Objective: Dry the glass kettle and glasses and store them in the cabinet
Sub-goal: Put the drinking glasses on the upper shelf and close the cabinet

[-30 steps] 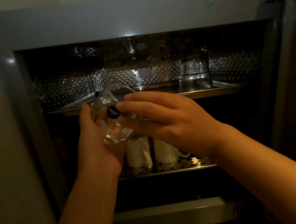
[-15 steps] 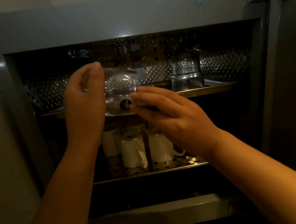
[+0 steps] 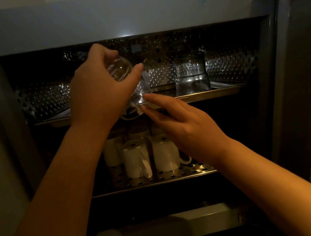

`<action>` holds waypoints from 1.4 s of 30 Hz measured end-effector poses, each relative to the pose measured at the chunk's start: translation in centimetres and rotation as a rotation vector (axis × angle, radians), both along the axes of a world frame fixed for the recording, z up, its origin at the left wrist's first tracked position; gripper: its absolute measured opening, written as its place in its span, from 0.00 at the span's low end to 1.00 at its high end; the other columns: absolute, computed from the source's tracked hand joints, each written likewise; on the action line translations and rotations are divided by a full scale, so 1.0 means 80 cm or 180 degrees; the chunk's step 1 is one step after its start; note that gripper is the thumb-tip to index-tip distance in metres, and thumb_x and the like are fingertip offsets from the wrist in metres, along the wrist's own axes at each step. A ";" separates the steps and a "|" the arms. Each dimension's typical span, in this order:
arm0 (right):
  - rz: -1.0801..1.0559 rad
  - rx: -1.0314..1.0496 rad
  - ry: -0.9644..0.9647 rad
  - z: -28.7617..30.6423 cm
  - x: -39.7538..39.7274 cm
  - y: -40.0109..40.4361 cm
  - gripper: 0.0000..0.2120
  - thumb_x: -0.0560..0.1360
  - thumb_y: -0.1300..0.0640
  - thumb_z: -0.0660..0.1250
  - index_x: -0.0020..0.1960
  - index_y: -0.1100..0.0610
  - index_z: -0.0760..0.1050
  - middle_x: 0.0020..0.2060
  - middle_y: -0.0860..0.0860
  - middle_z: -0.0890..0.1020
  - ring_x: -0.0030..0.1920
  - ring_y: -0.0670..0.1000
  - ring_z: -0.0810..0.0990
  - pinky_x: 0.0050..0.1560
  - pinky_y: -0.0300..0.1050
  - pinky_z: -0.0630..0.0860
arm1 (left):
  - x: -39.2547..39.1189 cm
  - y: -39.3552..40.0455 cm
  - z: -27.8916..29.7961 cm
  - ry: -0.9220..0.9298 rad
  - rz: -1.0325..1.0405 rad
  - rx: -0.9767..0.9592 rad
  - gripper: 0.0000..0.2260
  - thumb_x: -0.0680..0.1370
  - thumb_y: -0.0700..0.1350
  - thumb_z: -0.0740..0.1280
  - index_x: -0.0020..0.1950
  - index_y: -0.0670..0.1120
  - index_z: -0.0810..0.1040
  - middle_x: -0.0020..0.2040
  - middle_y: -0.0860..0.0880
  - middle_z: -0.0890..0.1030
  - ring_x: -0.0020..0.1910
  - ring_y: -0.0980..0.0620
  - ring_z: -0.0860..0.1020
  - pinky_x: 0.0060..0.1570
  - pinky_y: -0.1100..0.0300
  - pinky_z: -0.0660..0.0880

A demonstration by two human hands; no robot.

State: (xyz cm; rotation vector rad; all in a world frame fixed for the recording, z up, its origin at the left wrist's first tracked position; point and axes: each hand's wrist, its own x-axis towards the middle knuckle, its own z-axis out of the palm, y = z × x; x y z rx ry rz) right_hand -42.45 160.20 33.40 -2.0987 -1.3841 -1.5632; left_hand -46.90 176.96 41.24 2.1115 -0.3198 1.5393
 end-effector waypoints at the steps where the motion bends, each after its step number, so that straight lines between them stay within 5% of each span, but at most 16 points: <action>1: -0.0027 -0.0017 0.0030 -0.001 0.002 0.000 0.24 0.75 0.66 0.66 0.70 0.60 0.68 0.69 0.58 0.69 0.67 0.55 0.70 0.56 0.48 0.77 | 0.002 0.000 0.001 -0.0017 0.0003 0.0080 0.22 0.73 0.57 0.70 0.59 0.44 0.74 0.52 0.53 0.76 0.50 0.57 0.75 0.42 0.73 0.68; 4: -0.0076 -0.0015 0.0110 -0.004 0.007 0.002 0.26 0.75 0.66 0.66 0.71 0.59 0.66 0.71 0.58 0.66 0.67 0.55 0.69 0.52 0.48 0.79 | 0.010 -0.003 0.004 -0.0126 0.0118 0.0346 0.22 0.72 0.56 0.71 0.58 0.42 0.76 0.56 0.46 0.77 0.50 0.56 0.73 0.46 0.69 0.70; 7: -0.0085 0.0054 0.0136 -0.006 0.011 0.004 0.28 0.72 0.67 0.69 0.71 0.59 0.67 0.71 0.59 0.65 0.67 0.56 0.69 0.49 0.47 0.80 | 0.018 -0.005 0.006 -0.0175 0.0162 0.0510 0.22 0.72 0.57 0.70 0.56 0.41 0.77 0.56 0.44 0.75 0.50 0.60 0.70 0.45 0.76 0.66; 12: -0.0098 0.0072 0.0271 -0.006 0.014 0.006 0.30 0.73 0.64 0.69 0.72 0.57 0.64 0.73 0.60 0.61 0.67 0.60 0.70 0.42 0.47 0.80 | 0.030 -0.008 0.007 -0.0255 0.0140 0.0650 0.23 0.72 0.57 0.71 0.58 0.42 0.79 0.54 0.45 0.76 0.47 0.59 0.70 0.45 0.66 0.70; 19: -0.0046 0.0023 0.0506 -0.007 0.013 0.013 0.32 0.74 0.64 0.66 0.75 0.56 0.58 0.75 0.60 0.54 0.54 0.60 0.78 0.29 0.49 0.78 | 0.038 -0.008 0.008 -0.0356 0.0080 0.0683 0.20 0.73 0.57 0.69 0.54 0.42 0.79 0.51 0.46 0.80 0.48 0.59 0.73 0.48 0.66 0.71; 22: -0.0005 0.0079 0.0565 -0.011 0.014 0.018 0.32 0.75 0.63 0.65 0.76 0.56 0.56 0.76 0.60 0.51 0.58 0.61 0.77 0.32 0.49 0.78 | 0.039 -0.010 0.003 -0.0396 -0.0035 0.0509 0.18 0.74 0.56 0.67 0.50 0.41 0.78 0.49 0.46 0.81 0.50 0.53 0.77 0.49 0.63 0.73; 28: 0.0151 0.0165 0.0581 -0.013 0.014 0.021 0.27 0.77 0.62 0.60 0.75 0.58 0.59 0.75 0.61 0.52 0.65 0.59 0.72 0.34 0.47 0.78 | 0.037 -0.013 -0.005 -0.0655 -0.0055 0.0309 0.13 0.78 0.50 0.64 0.45 0.40 0.80 0.46 0.44 0.78 0.50 0.50 0.73 0.52 0.76 0.59; 34: 0.0193 0.0249 0.0667 -0.011 0.017 0.025 0.27 0.79 0.60 0.58 0.76 0.57 0.54 0.76 0.60 0.52 0.63 0.59 0.74 0.35 0.50 0.79 | 0.039 -0.005 -0.020 -0.0498 0.0030 0.0426 0.15 0.77 0.50 0.61 0.57 0.42 0.78 0.51 0.44 0.76 0.54 0.53 0.68 0.52 0.74 0.61; 38: 0.0213 0.0312 0.0731 -0.011 0.021 0.029 0.27 0.80 0.59 0.57 0.76 0.57 0.53 0.76 0.59 0.51 0.67 0.59 0.70 0.41 0.50 0.80 | 0.042 0.004 -0.028 -0.0256 -0.0107 0.0528 0.18 0.75 0.48 0.61 0.62 0.41 0.73 0.59 0.45 0.74 0.63 0.47 0.69 0.62 0.61 0.64; 42: 0.0189 0.0376 0.0800 -0.009 0.023 0.034 0.27 0.80 0.56 0.55 0.76 0.56 0.52 0.76 0.58 0.51 0.69 0.58 0.67 0.49 0.48 0.79 | 0.045 0.011 -0.033 -0.0068 -0.0169 0.0458 0.20 0.77 0.47 0.65 0.68 0.45 0.69 0.70 0.42 0.63 0.69 0.49 0.63 0.67 0.59 0.64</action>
